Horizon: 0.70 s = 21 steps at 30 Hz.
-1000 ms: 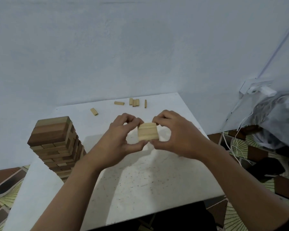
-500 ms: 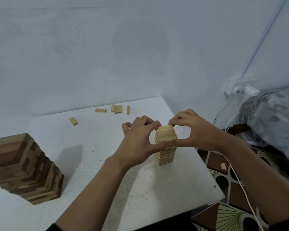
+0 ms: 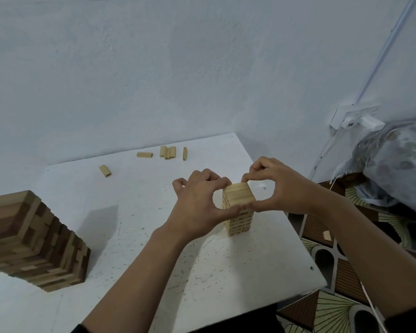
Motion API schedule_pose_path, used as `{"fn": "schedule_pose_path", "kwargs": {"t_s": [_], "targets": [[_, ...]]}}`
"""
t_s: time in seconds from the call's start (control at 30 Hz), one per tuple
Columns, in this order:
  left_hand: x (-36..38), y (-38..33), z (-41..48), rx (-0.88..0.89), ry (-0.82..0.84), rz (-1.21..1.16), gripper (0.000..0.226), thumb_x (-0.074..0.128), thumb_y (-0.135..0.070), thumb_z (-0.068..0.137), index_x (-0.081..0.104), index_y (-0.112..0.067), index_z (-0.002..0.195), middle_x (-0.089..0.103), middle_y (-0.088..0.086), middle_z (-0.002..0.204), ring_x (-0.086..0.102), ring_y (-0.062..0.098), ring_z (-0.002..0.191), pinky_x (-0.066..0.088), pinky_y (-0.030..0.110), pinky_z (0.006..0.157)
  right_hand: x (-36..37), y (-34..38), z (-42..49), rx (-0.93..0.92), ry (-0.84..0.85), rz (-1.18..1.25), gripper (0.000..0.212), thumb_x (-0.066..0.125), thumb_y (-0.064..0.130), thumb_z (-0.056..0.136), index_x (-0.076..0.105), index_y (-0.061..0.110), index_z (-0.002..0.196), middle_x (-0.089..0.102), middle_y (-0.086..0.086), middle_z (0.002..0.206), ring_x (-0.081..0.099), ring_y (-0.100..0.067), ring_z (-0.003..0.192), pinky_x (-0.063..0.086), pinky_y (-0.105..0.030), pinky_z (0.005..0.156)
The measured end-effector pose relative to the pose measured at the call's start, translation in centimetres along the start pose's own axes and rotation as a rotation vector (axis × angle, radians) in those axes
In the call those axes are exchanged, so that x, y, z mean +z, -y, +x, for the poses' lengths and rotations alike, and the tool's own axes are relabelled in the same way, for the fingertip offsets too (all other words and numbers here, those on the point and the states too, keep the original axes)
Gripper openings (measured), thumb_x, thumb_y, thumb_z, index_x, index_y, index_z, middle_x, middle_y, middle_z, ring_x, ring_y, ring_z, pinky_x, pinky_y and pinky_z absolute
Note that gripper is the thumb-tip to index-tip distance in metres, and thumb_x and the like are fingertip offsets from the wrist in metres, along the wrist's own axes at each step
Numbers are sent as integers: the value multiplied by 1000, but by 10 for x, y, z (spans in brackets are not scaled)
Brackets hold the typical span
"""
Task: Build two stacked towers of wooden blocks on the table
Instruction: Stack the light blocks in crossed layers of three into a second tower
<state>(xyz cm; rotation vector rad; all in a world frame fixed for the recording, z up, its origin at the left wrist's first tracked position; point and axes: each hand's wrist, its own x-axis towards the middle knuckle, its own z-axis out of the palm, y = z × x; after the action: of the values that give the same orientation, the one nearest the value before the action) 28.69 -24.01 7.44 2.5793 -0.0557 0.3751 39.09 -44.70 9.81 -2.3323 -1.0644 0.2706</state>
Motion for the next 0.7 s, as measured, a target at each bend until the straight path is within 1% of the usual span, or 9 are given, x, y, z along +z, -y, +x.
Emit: {"fn": "schedule_pose_path", "kwargs": {"t_s": [0.17,0.3,0.47,0.7], "targets": [[2,0,-1,-13,6,-12,42,65,-72,80,65,-42,109,48,-19,105,39,3,109,20,41,96,1,0,0,7,1,20,52,83,55,70,62,46,117,47,20,110,44,-3,114,41,-46,104],[2,1,-1,-22,13,-11,43,64,-72,81,65,-42,112,49,-19,106,39,2,109,21,42,96,2,1,0,17,-19,45,50,86,51,70,64,44,115,49,17,110,47,-5,112,44,-42,101],[2,2,-1,-33,8,-16,49,65,-73,79,66,-43,117,50,-20,108,39,1,110,22,42,95,2,3,-1,30,-22,49,55,88,42,72,68,33,122,49,15,109,50,-6,111,48,-34,96],[2,2,-2,-57,29,-17,65,66,-75,77,62,-40,131,50,-19,114,41,2,115,24,45,99,2,5,-5,50,-27,45,67,88,44,70,64,32,131,48,20,112,49,0,112,47,-26,94]]}}
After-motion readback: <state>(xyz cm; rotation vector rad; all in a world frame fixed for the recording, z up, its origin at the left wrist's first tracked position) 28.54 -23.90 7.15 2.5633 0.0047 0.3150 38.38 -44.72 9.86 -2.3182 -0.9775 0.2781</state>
